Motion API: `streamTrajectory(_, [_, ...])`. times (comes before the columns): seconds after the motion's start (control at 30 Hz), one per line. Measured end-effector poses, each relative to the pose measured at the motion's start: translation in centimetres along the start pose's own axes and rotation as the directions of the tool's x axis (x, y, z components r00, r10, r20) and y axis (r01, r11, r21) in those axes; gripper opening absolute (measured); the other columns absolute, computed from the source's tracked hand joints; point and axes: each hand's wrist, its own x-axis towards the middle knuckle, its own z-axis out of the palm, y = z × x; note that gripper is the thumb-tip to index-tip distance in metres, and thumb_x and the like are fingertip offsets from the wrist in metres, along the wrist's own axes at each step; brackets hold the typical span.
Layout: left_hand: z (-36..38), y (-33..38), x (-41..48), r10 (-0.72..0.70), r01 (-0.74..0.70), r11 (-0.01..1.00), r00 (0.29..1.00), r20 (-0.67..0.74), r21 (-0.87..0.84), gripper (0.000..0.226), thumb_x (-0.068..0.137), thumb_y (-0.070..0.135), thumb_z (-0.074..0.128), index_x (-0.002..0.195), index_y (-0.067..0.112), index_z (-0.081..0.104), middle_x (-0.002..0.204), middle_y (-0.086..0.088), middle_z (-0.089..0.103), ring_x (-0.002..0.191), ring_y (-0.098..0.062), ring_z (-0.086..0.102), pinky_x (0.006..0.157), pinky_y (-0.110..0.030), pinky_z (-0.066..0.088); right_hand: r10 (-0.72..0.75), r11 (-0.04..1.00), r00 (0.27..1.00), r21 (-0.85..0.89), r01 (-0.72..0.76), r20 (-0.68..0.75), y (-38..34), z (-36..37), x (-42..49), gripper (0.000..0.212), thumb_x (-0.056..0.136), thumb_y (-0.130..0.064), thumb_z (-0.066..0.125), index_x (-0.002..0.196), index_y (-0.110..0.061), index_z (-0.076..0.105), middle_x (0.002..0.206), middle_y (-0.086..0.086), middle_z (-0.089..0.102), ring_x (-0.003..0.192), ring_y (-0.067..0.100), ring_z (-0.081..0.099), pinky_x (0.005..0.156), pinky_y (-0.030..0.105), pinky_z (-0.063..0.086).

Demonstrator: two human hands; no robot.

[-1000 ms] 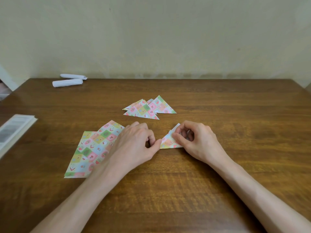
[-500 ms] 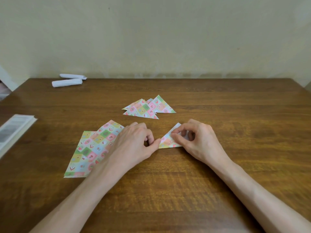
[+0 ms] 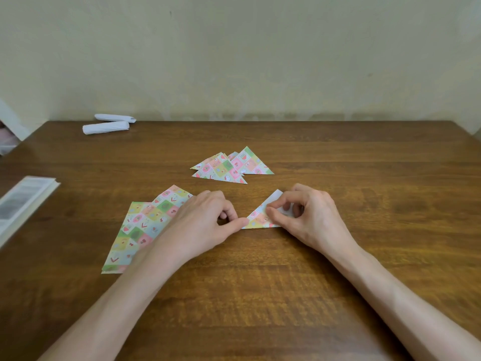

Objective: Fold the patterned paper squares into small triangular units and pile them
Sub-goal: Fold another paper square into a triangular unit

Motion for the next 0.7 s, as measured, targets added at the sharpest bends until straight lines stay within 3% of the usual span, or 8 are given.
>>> streamTrajectory(0.4, [-0.7, -0.7, -0.1, -0.014, 0.019, 0.997, 0.998, 0.063, -0.081, 0.013, 0.092, 0.050, 0.069, 0.086, 0.039, 0.072, 0.096, 0.017, 0.057, 0.099, -0.002, 0.051, 0.092, -0.036, 0.050, 0.003, 1.000, 0.999, 0.013, -0.004, 0.052, 0.1, -0.2, 0.1, 0.005, 0.083, -0.044, 0.076, 0.082, -0.039, 0.075, 0.079, -0.011, 0.059, 0.068, 0.007, 0.056, 0.068, 0.032, 0.050])
streamTrajectory(0.53, [-0.8, -1.6, -0.1, 0.040, -0.032, 0.994, 0.996, 0.075, -0.108, 0.004, 0.097, 0.043, 0.066, 0.097, 0.044, 0.070, 0.104, 0.022, 0.054, 0.110, 0.002, 0.045, 0.099, -0.042, 0.047, -0.007, 1.000, 0.998, 0.018, 0.006, 0.057, 0.2, 0.0, 0.1, 0.002, 0.086, -0.043, 0.076, 0.088, -0.044, 0.077, 0.078, -0.012, 0.056, 0.067, 0.007, 0.055, 0.067, 0.032, 0.048])
streamTrajectory(0.63, [-0.6, -1.9, 0.1, 0.077, -0.075, 0.987, 0.997, 0.008, -0.143, 0.011, 0.101, 0.041, 0.060, 0.105, 0.043, 0.069, 0.100, 0.022, 0.056, 0.109, 0.003, 0.046, 0.093, -0.030, 0.044, -0.013, 1.000, 0.998, 0.025, 0.011, 0.053, 0.3, 0.0, 0.1, 0.004, 0.086, -0.043, 0.077, 0.087, -0.046, 0.079, 0.078, -0.011, 0.055, 0.067, 0.006, 0.054, 0.065, 0.031, 0.045])
streamTrajectory(0.7, [-0.2, -1.5, 0.3, 0.096, -0.104, 0.977, 0.994, -0.050, -0.185, 0.010, 0.099, 0.043, 0.060, 0.100, 0.041, 0.070, 0.093, 0.020, 0.059, 0.102, 0.002, 0.048, 0.084, -0.025, 0.041, -0.014, 1.000, 0.999, 0.024, 0.013, 0.053, 0.3, 0.1, 0.1, 0.005, 0.086, -0.042, 0.077, 0.087, -0.046, 0.079, 0.078, -0.011, 0.056, 0.067, 0.006, 0.054, 0.064, 0.030, 0.044])
